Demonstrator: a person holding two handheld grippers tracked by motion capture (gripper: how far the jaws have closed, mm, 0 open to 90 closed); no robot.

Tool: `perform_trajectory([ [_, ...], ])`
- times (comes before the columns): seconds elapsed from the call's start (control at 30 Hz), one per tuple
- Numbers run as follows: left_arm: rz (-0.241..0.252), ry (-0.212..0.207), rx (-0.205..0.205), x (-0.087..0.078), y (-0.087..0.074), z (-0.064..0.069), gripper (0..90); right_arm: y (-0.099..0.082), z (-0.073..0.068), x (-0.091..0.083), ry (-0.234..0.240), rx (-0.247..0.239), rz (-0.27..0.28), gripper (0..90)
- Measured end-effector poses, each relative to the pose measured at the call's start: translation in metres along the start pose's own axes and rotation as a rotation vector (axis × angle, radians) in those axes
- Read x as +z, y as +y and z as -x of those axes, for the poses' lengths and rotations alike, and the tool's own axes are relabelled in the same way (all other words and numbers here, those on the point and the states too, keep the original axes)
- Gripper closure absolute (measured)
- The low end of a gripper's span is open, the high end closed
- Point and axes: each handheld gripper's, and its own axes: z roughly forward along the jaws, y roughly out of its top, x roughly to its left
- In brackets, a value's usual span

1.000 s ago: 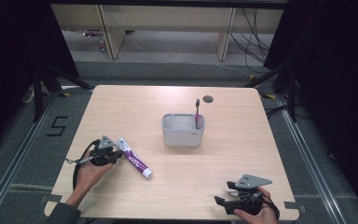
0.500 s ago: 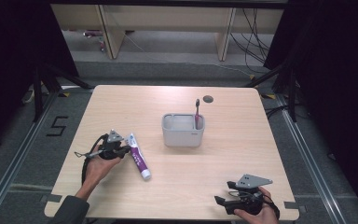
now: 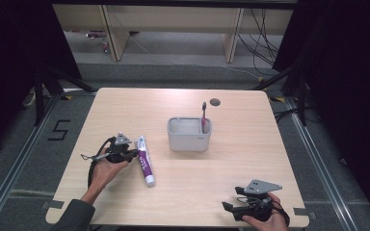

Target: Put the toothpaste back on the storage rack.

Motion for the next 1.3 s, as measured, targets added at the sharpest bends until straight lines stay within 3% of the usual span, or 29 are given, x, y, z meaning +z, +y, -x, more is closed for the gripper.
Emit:
perform_trajectory([
  [0.03, 0.002, -0.002, -0.014, -0.001, 0.0, 0.0, 86.1, 0.0, -0.001, 0.0, 0.008, 0.02, -0.005, 24.6],
  [0.13, -0.005, -0.017, -0.037, -0.007, 0.0, -0.002, 84.4, 0.0, -0.002, 0.0, 0.002, 0.021, -0.004, 24.7],
  [0.17, -0.003, -0.024, -0.046, -0.008, 0.0, -0.003, 82.7, 0.0, 0.0, 0.0, -0.006, 0.0, -0.001, 24.6],
  [0.3, 0.012, -0.074, -0.128, -0.012, 0.0, -0.002, 75.8, 0.0, 0.0, 0.0, -0.004, -0.005, 0.003, 24.6],
  [0.4, -0.005, -0.098, -0.189, -0.014, 0.002, 0.001, 64.8, 0.0, 0.0, 0.001, 0.0, -0.002, 0.008, 24.7],
  [0.47, -0.003, -0.11, -0.207, -0.014, 0.003, 0.001, 58.4, 0.0, 0.0, 0.001, -0.002, -0.004, 0.004, 24.6],
  [0.57, -0.05, -0.112, -0.25, -0.012, 0.006, 0.003, 47.0, 0.0, -0.001, 0.001, -0.001, -0.005, 0.005, 24.6],
  [0.77, -0.087, -0.109, -0.285, -0.008, 0.013, 0.009, 35.4, 0.0, -0.001, 0.002, 0.011, 0.003, -0.001, 24.6],
  [0.97, -0.125, -0.095, -0.297, -0.003, 0.018, 0.013, 30.6, 0.0, -0.001, 0.001, 0.003, -0.003, 0.0, 24.6],
  [1.1, -0.152, -0.086, -0.283, 0.001, 0.023, 0.014, 29.2, 0.0, -0.003, 0.001, 0.011, 0.017, -0.005, 24.5],
  [1.3, -0.189, -0.067, -0.271, 0.011, 0.024, 0.017, 28.4, 0.0, -0.001, 0.001, 0.002, -0.003, 0.004, 24.5],
])
